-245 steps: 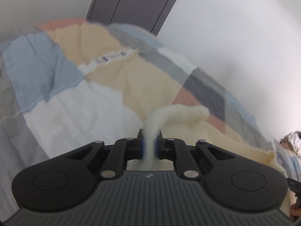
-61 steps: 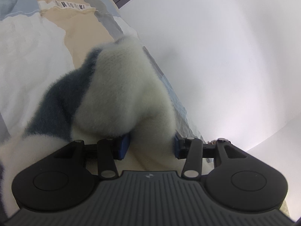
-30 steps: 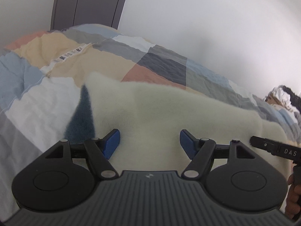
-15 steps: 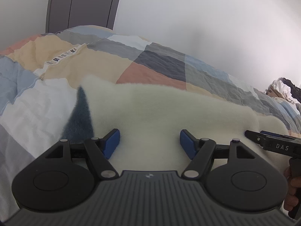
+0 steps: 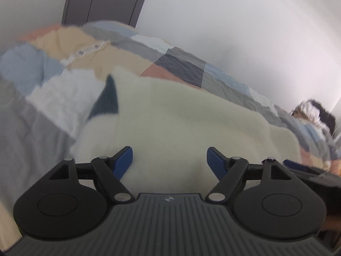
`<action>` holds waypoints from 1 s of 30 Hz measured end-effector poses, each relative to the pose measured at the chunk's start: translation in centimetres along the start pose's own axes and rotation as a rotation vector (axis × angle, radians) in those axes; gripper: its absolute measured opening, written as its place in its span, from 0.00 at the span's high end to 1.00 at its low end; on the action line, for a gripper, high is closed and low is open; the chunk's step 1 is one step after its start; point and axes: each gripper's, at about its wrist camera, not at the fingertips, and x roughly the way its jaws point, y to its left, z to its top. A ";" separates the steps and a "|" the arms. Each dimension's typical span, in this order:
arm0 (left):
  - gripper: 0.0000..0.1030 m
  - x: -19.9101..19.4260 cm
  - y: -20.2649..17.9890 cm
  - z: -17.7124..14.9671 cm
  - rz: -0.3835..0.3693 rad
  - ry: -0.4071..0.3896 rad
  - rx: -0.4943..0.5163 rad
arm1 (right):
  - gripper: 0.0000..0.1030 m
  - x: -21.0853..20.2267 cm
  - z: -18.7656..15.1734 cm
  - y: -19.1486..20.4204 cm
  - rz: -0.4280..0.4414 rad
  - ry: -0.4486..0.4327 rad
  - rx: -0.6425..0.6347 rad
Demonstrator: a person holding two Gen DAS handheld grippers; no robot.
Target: Fold large clothes
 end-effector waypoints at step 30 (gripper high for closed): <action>0.46 3.3 10.4 -3.6 -0.134 -0.027 -0.826 | 0.20 0.6 -2.9 1.6 0.496 0.201 0.457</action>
